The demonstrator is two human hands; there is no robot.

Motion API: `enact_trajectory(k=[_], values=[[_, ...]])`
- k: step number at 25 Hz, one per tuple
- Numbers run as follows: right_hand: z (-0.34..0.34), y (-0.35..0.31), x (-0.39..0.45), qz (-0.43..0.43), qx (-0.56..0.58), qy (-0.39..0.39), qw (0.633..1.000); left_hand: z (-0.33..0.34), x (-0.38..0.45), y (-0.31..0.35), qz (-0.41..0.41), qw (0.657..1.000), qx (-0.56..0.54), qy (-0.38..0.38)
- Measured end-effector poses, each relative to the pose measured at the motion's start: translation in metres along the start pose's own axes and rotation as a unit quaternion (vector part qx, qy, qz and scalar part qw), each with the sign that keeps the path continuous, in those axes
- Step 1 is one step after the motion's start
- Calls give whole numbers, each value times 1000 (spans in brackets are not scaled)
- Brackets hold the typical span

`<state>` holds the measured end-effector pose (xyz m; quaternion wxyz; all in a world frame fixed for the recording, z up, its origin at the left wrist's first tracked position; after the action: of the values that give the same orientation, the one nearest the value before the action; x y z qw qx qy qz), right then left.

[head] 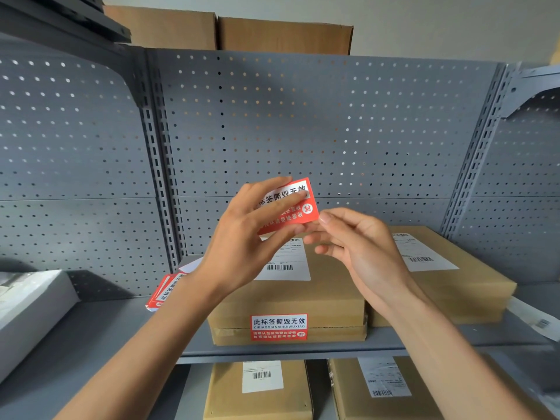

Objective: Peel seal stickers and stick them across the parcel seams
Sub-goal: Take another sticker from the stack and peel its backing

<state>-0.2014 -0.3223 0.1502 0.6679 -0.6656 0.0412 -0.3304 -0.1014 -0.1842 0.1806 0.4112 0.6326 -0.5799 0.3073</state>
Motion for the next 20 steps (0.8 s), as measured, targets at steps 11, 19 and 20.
enact_trajectory(k=[11, 19, 20], values=[[5, -6, 3, -77, -28, 7, 997, 2, 2, -3, -35, 996, -83, 4], [6, -12, 0, -120, -77, 27, 989, 4, 2, -5, -42, 998, -53, 8], [6, -13, 0, -128, -93, 35, 987, 2, 2, -3, -36, 999, -31, 22]])
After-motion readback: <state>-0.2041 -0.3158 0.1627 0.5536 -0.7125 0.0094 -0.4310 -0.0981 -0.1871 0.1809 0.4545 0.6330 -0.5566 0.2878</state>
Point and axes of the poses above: each hand's wrist, its own x-axis towards the middle knuckle, its own z-axis out of the palm, y = z × x, the point moved 8 cm from there along x, towards the middle knuckle, and after that the axes turned 3 degrees about x, right-handed, at the moved point
